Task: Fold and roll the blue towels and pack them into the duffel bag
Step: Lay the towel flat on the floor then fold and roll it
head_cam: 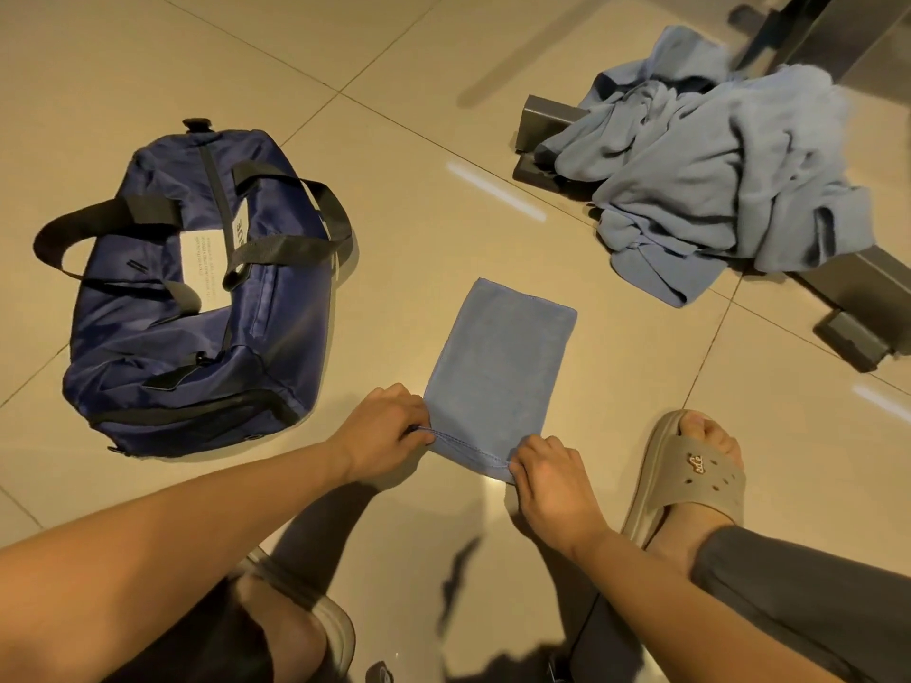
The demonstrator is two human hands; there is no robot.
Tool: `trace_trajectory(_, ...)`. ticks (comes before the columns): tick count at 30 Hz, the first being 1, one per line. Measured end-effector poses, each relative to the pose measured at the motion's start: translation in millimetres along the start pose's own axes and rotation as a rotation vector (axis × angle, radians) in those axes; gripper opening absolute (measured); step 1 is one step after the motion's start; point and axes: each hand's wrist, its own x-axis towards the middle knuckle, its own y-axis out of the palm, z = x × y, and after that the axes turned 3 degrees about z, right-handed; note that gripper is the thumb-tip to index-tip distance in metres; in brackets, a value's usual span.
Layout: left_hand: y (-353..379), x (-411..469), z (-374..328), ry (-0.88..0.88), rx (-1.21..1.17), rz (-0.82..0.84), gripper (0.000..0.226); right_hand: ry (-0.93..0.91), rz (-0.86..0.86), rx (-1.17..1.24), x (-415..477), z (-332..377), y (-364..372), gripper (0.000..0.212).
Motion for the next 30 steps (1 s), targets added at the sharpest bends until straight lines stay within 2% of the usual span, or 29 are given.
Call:
trace_trajectory(4,-2,7,-2,-0.024,-0.033,0.039,0.033,-0.069,-0.016,-0.217,-1,6,2,0.038)
trace_trajectory(6,-4,8,-4,-0.033,-0.033,0.048,0.033,-0.071,-0.031,-0.257,-2,7,7,0.027)
trace_trajectory(8,-5,8,-5,-0.027,0.001,0.043,0.035,-0.019,-0.053,-0.203,2,6,9,0.026)
trace_trajectory(13,7,1,-9,-0.06,0.141,-0.106,0.037,0.044,0.07,-0.113,15,6,-4,0.022)
trace_trajectory(18,15,2,-17,-0.152,0.174,-0.159,0.04,0.116,0.028,-0.163,15,14,-2,0.02)
trace_trajectory(20,18,4,-19,-0.205,0.183,-0.225,0.039,0.188,0.024,-0.146,16,15,1,0.023)
trace_trajectory(23,20,0,-22,-0.263,0.052,-0.397,0.025,0.356,0.001,-0.005,21,12,4,0.038)
trace_trajectory(25,21,-1,-26,-0.143,0.125,-0.395,0.02,0.429,-0.008,0.085,26,10,6,0.042)
trace_trajectory(27,27,-4,-26,0.022,0.178,-0.343,0.024,0.45,0.004,0.109,30,8,7,0.044)
trace_trajectory(30,39,-14,-19,0.168,0.249,-0.315,0.03,0.475,0.015,0.144,35,5,5,0.05)
